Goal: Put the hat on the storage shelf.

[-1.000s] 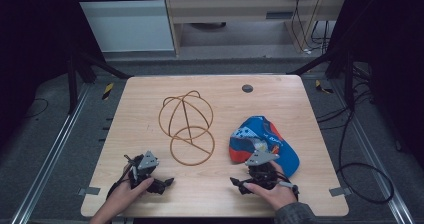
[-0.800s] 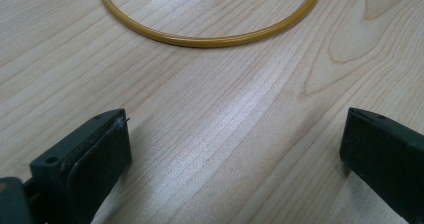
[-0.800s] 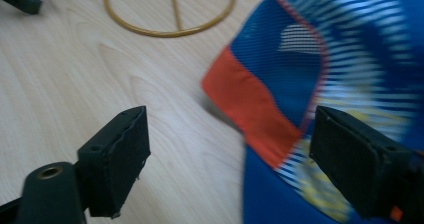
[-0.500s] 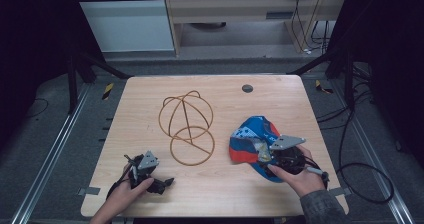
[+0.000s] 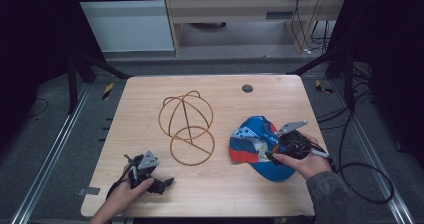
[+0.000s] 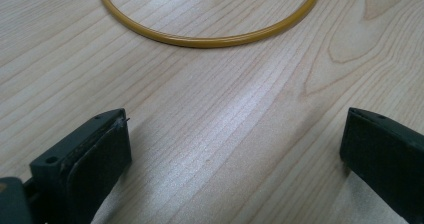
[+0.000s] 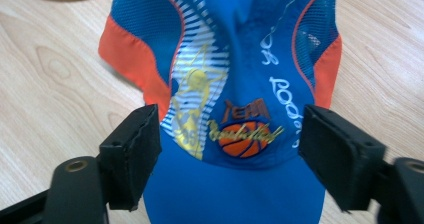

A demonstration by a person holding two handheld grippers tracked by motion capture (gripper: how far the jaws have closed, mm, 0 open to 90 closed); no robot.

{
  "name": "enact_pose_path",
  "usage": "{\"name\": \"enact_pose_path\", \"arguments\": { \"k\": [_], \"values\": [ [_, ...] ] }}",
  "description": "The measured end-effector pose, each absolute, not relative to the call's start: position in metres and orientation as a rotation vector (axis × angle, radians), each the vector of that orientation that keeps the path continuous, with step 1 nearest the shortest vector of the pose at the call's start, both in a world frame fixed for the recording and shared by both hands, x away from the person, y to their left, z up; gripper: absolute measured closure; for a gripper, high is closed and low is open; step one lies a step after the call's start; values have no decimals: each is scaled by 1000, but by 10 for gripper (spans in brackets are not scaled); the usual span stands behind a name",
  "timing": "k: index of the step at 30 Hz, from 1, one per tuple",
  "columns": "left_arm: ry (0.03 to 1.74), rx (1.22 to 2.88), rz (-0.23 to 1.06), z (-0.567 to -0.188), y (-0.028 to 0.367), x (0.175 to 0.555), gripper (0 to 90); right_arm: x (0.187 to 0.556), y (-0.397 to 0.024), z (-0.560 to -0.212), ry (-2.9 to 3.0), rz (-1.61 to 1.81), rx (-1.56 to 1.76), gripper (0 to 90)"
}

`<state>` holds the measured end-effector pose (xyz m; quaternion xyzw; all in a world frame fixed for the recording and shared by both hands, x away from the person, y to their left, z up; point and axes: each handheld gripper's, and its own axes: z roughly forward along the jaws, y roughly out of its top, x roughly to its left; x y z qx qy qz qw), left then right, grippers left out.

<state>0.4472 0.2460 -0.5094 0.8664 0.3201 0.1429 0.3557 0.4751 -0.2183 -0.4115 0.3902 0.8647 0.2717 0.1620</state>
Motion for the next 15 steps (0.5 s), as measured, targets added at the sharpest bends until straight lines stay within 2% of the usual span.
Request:
{"name": "enact_pose_path", "arguments": {
  "k": [15],
  "values": [
    [827, 2242, 371, -509, 246, 447, 0, 507, -208, -404, 2553, 762, 1127, 486]
  ]
}}
